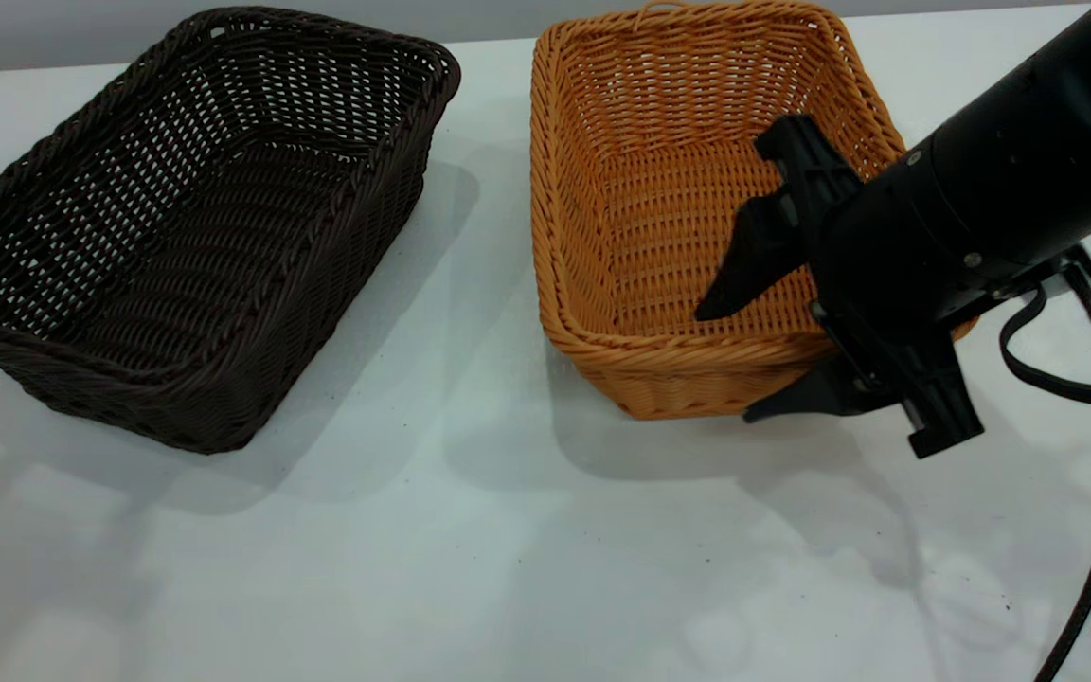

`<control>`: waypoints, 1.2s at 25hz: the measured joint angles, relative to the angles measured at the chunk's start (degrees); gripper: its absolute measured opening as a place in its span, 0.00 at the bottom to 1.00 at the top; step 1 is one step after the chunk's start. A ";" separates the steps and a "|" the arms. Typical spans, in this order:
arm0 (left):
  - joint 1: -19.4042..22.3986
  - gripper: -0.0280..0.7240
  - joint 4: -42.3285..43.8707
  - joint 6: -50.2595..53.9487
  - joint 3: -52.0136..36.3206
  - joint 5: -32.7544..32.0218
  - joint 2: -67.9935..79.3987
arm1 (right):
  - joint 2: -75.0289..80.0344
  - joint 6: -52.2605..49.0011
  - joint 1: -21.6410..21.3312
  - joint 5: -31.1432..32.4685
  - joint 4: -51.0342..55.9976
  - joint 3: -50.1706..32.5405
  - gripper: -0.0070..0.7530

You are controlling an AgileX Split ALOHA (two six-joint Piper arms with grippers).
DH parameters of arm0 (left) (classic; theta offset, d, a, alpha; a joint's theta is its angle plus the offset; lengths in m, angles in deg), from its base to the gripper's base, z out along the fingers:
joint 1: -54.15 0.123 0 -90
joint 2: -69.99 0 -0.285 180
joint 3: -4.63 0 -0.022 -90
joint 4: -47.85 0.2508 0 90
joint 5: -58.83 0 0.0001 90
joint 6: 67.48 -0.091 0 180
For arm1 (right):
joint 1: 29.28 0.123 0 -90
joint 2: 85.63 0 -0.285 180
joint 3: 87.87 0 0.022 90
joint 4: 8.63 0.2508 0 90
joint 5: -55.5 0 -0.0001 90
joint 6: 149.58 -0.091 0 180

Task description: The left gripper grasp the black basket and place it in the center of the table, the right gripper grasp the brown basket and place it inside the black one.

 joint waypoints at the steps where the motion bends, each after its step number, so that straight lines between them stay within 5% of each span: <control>1: 0.00 0.74 0.00 0.00 0.00 0.00 0.00 | 0.00 0.00 0.00 -0.93 0.00 0.00 0.61; 19: 0.00 0.74 0.00 0.00 0.00 0.00 0.00 | 0.00 -5.92 0.00 -7.85 0.00 0.00 0.60; 30: 0.00 0.74 0.00 0.00 0.00 0.00 0.00 | -0.05 -7.43 0.00 -2.23 -0.06 0.00 0.31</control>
